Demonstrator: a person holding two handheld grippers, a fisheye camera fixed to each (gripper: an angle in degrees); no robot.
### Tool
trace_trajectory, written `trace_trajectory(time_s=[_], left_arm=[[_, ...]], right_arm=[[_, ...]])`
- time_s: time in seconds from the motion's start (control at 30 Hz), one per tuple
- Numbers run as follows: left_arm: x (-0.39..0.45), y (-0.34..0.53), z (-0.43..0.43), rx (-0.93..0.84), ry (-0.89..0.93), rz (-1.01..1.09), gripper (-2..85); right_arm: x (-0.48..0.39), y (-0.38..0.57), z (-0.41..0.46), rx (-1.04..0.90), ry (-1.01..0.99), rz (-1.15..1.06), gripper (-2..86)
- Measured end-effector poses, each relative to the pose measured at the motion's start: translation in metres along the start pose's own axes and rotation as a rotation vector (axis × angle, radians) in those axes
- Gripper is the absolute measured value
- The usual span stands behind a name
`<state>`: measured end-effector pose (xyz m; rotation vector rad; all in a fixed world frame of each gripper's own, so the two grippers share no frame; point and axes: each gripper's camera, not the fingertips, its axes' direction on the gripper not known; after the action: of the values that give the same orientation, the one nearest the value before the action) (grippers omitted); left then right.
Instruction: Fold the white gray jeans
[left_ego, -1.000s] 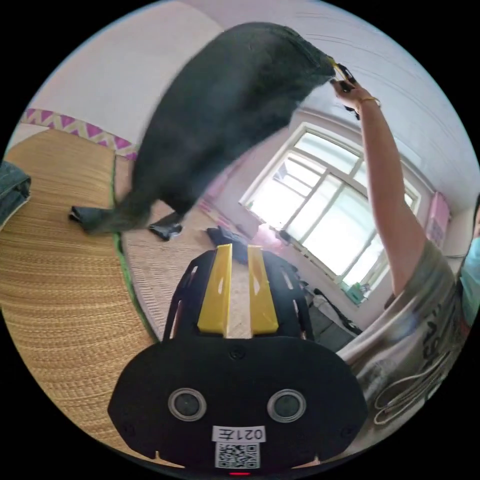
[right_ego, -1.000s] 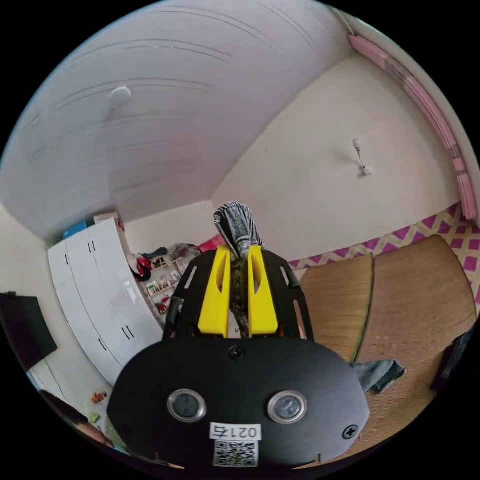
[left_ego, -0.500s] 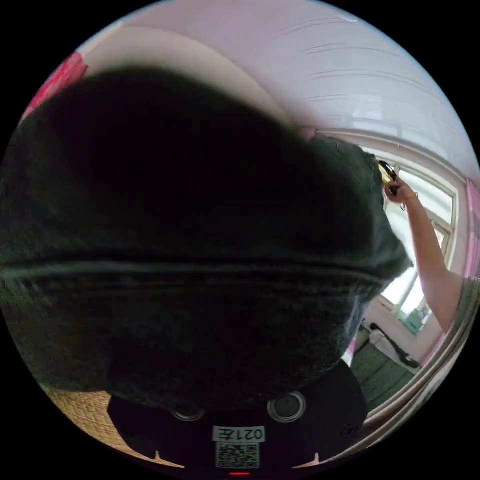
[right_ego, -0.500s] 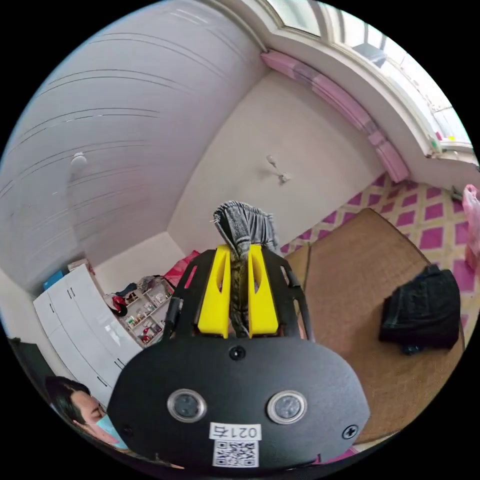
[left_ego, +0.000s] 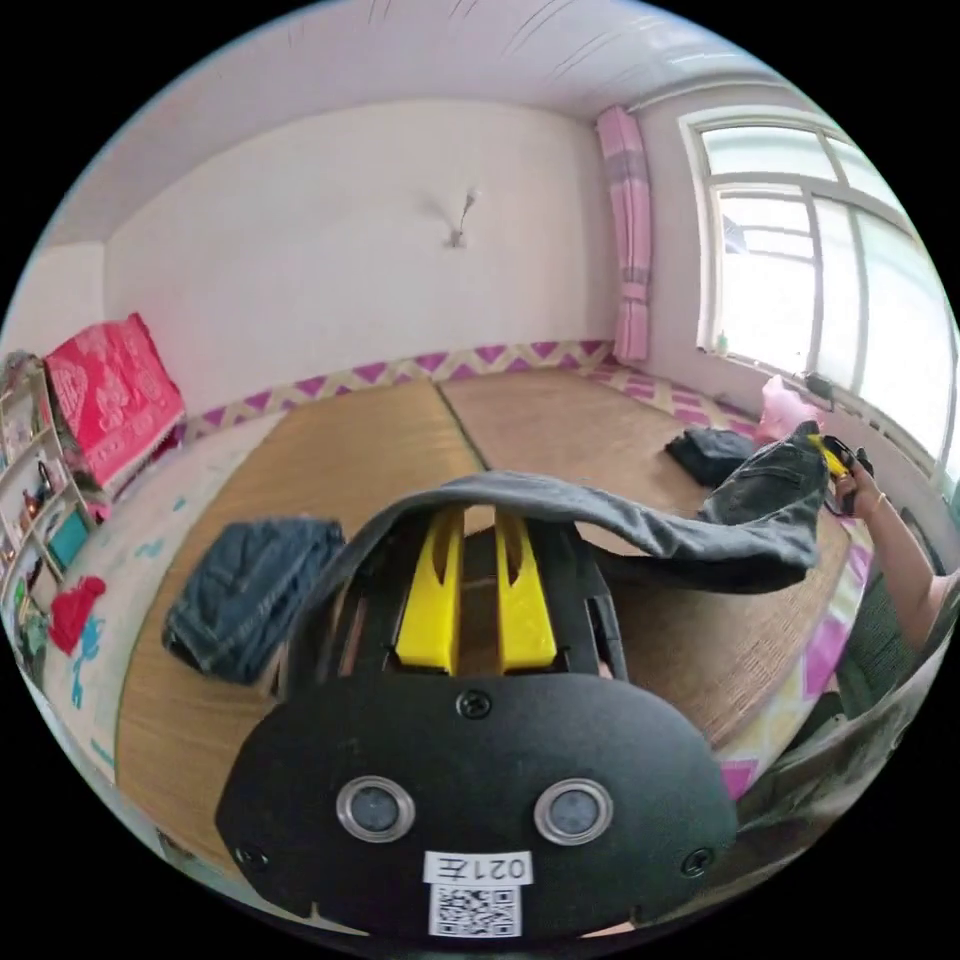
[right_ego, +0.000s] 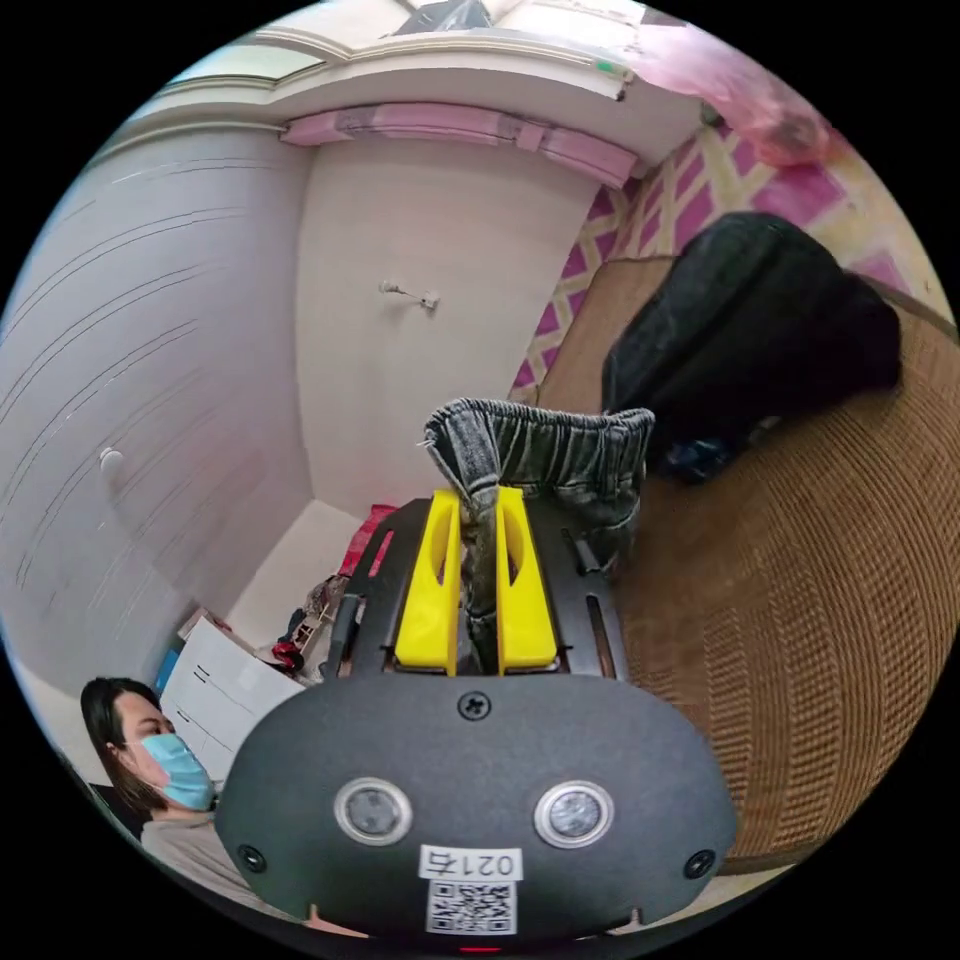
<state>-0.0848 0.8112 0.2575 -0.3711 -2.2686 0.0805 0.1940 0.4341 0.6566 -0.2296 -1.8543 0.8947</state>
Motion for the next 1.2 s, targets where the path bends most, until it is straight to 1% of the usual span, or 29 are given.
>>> trace_trajectory(time_s=[0.03, 0.07, 0.1, 0.13, 0.2, 0.23, 0.3, 0.33, 0.4, 0.43, 0.47, 0.5, 0.57, 0.6, 0.67, 0.7, 0.77, 0.8, 0.87, 0.9, 0.97, 1.0, 1.07, 1.17, 1.2], left_arm=[[-0.017, 0.039, 0.026, -0.079, -0.006, -0.087, 3.0], [-0.025, 0.061, 0.036, -0.113, 0.007, -0.126, 2.6], [-0.039, 0.102, 0.046, -0.117, 0.051, -0.191, 1.2], [-0.049, 0.139, 0.045, -0.078, 0.110, -0.230, 0.5], [-0.059, 0.175, 0.042, -0.051, 0.182, -0.281, 0.7], [-0.064, 0.189, 0.041, -0.042, 0.251, -0.306, 1.2], [-0.068, 0.197, 0.040, -0.022, 0.329, -0.334, 3.8], [-0.067, 0.196, 0.039, -0.018, 0.340, -0.328, 5.0], [-0.061, 0.188, 0.037, -0.014, 0.343, -0.286, 6.3], [-0.055, 0.180, 0.038, -0.020, 0.342, -0.247, 7.0], [-0.051, 0.175, 0.038, -0.015, 0.347, -0.220, 7.3], [-0.042, 0.165, 0.040, -0.009, 0.356, -0.168, 7.8], [-0.027, 0.145, 0.050, -0.022, 0.344, -0.078, 8.5], [-0.015, 0.131, 0.059, -0.020, 0.318, -0.011, 8.9], [-0.001, 0.111, 0.082, -0.033, 0.301, 0.078, 10.6], [0.006, 0.097, 0.101, -0.046, 0.299, 0.106, 11.5], [0.016, 0.074, 0.126, -0.054, 0.276, 0.145, 12.1], [0.022, 0.061, 0.139, -0.045, 0.247, 0.178, 12.0], [0.029, 0.041, 0.160, -0.047, 0.248, 0.231, 11.6], [0.032, 0.029, 0.177, -0.077, 0.260, 0.260, 11.1], [0.036, 0.015, 0.201, -0.134, 0.287, 0.312, 10.1], [0.040, 0.009, 0.216, -0.176, 0.305, 0.347, 10.1], [0.045, 0.002, 0.235, -0.225, 0.352, 0.392, 10.5], [0.053, -0.006, 0.263, -0.312, 0.391, 0.434, 11.5], [0.056, -0.008, 0.273, -0.336, 0.399, 0.442, 11.7]], right_arm=[[0.014, 0.013, -0.011, 0.003, 0.019, -0.011, 5.8], [0.026, 0.025, -0.026, 0.000, 0.028, -0.017, 5.8], [0.030, 0.031, -0.033, -0.003, 0.031, -0.022, 5.8], [0.035, 0.041, -0.047, -0.014, 0.041, -0.039, 5.9], [0.037, 0.055, -0.064, -0.033, 0.068, -0.059, 5.9], [0.036, 0.062, -0.071, -0.041, 0.089, -0.068, 6.1], [0.038, 0.070, -0.077, -0.074, 0.092, -0.046, 6.7], [0.039, 0.077, -0.086, -0.056, 0.104, -0.001, 7.2], [0.033, 0.090, -0.111, 0.047, 0.126, 0.035, 7.7], [0.022, 0.098, -0.130, 0.138, 0.137, 0.033, 7.8], [0.001, 0.104, -0.142, 0.201, 0.158, -0.017, 7.7], [-0.013, 0.105, -0.144, 0.205, 0.171, -0.069, 7.7], [-0.084, 0.104, -0.113, 0.094, 0.218, -0.382, 7.2], [-0.102, 0.104, -0.098, 0.045, 0.233, -0.463, 7.1], [-0.161, 0.107, -0.018, -0.187, 0.337, -0.735, 7.2], [-0.171, 0.110, 0.004, -0.236, 0.366, -0.801, 7.5], [-0.195, 0.116, 0.085, -0.376, 0.472, -0.997, 8.3], [-0.197, 0.116, 0.104, -0.409, 0.481, -1.040, 8.4], [-0.193, 0.106, 0.171, -0.576, 0.533, -1.136, 8.4], [-0.191, 0.101, 0.185, -0.617, 0.539, -1.148, 8.3], [-0.179, 0.081, 0.235, -0.778, 0.545, -1.167, 8.6], [-0.176, 0.077, 0.246, -0.815, 0.554, -1.174, 8.7], [-0.169, 0.066, 0.287, -0.975, 0.590, -1.219, 9.5], [-0.161, 0.057, 0.332, -1.144, 0.585, -1.216, 10.2], [-0.159, 0.055, 0.340, -1.164, 0.578, -1.208, 10.3]])
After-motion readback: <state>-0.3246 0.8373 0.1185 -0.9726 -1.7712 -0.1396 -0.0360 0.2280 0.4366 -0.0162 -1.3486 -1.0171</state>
